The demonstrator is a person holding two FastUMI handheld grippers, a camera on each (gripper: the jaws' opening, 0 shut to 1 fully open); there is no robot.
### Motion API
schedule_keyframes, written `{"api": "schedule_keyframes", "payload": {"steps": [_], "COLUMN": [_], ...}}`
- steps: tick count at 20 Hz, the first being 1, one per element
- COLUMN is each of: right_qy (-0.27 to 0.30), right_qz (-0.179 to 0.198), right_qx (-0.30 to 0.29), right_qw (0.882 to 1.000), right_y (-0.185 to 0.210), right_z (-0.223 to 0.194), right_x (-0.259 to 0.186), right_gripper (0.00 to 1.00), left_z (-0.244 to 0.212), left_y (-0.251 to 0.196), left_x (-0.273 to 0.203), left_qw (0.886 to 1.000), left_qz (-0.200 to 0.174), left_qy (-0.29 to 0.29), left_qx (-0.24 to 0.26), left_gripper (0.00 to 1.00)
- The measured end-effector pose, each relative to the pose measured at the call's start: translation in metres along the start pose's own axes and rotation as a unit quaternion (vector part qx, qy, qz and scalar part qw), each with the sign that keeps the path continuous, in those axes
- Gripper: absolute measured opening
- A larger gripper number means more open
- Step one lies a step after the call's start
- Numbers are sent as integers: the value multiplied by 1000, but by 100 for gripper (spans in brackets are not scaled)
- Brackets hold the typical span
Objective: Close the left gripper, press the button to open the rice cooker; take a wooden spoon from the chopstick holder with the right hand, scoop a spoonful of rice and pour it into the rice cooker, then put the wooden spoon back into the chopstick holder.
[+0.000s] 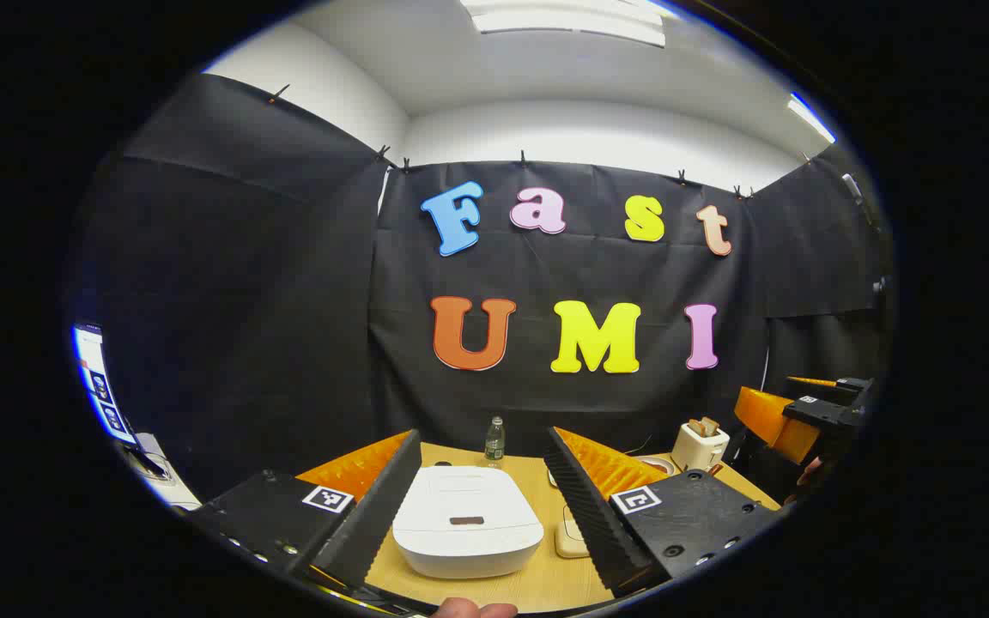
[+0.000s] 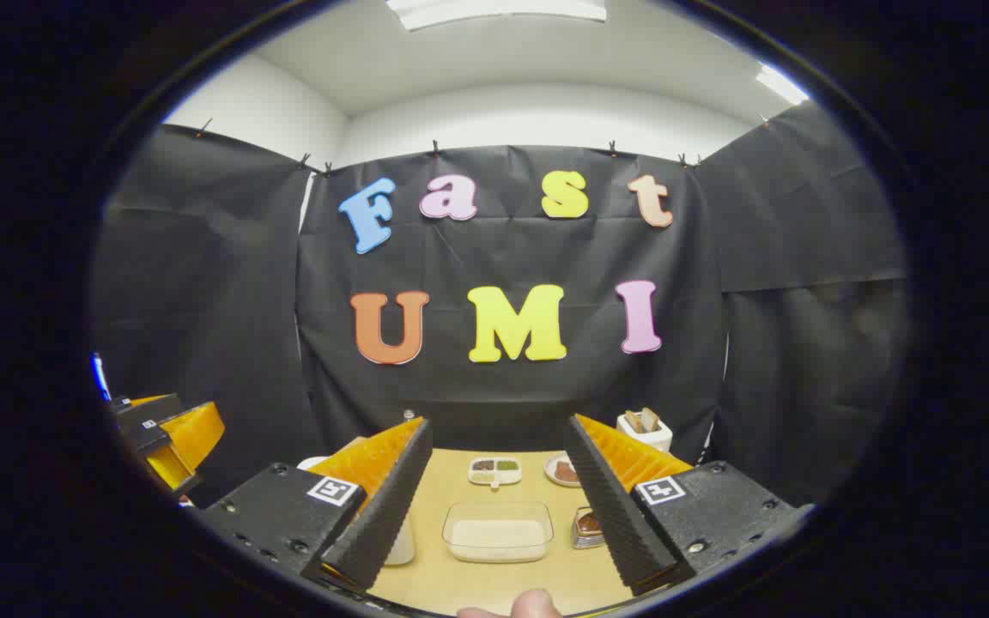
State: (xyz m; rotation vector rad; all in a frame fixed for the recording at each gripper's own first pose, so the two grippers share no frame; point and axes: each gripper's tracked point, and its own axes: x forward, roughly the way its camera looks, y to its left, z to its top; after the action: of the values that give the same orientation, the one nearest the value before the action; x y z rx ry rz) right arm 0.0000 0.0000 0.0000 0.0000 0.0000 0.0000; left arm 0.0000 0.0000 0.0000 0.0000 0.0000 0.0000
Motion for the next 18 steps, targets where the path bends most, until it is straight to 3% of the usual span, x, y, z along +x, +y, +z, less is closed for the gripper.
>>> {"api": "schedule_keyframes", "payload": {"steps": [18], "right_qy": [1], "right_qz": [4], "right_qx": [15], "right_qw": [1000], "right_y": [3], "right_z": [-1], "right_x": [4], "right_gripper": [100], "left_z": [3], "left_y": [15], "left_x": [1], "left_qw": [1000], "left_qz": [18], "left_qy": [3], "left_qx": [-10], "left_gripper": [94]}}
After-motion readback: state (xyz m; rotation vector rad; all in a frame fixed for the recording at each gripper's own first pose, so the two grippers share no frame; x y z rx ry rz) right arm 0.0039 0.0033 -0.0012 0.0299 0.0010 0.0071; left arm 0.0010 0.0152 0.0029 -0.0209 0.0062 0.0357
